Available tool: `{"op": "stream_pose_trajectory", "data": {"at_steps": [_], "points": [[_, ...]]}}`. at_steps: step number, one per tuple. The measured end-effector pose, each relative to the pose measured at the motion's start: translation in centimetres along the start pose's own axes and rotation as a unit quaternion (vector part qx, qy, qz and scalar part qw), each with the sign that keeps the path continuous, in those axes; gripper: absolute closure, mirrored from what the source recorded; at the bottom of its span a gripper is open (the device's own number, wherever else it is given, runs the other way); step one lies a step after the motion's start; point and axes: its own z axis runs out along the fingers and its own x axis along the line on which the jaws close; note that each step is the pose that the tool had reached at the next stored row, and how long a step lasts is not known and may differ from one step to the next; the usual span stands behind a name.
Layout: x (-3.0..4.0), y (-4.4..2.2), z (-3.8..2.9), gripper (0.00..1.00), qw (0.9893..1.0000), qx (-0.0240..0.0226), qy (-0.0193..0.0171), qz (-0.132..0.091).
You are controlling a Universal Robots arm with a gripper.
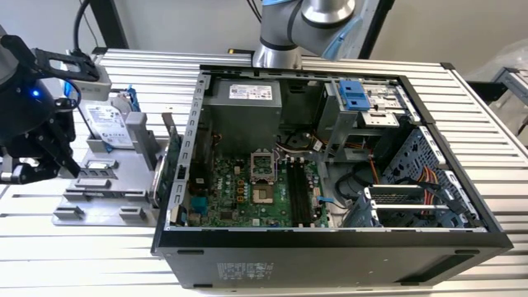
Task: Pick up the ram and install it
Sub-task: 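Pick up the ram and move it above insertion slot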
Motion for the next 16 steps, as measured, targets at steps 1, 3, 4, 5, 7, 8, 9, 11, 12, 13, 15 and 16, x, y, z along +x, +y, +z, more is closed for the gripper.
{"op": "stream_pose_trajectory", "data": {"at_steps": [1, 3, 4, 5, 7, 8, 9, 11, 12, 13, 15, 16], "points": [[-0.01, 0.0, -0.08, 1.0, 1.0, 0.0, 0.0, 0.0], [-0.02, 0.0, -0.24, 1.0, 1.0, 0.0, 0.0, 0.0], [-0.03, 0.01, -0.32, 1.0, 1.0, 0.0, 0.0, 0.0], [-0.03, 0.01, -0.4, 1.0, 1.0, 0.0, 0.0, 0.0], [-0.04, 0.0, -0.55, 1.0, 1.0, 0.0, 0.0, 0.0], [-0.04, 0.0, -0.64, 1.0, 1.0, 0.0, 0.0, 0.0], [-0.05, 0.0, -0.71, 1.0, 1.0, 0.0, 0.0, 0.0], [-0.07, 0.02, -0.85, 1.0, 1.0, 0.0001, -0.0001, 0.0], [-0.08, 0.02, -0.92, 1.0, 1.0, 0.0001, 0.0, 0.0], [-0.08, 0.02, -0.99, 1.0, 1.0, 0.0, 0.0, 0.0], [-0.09, 0.03, -1.14, 1.0, 1.0, 0.0001, -0.0001, 0.0], [-0.1, 0.03, -1.21, 1.0, 1.0, 0.0, 0.0, 0.0]]}}
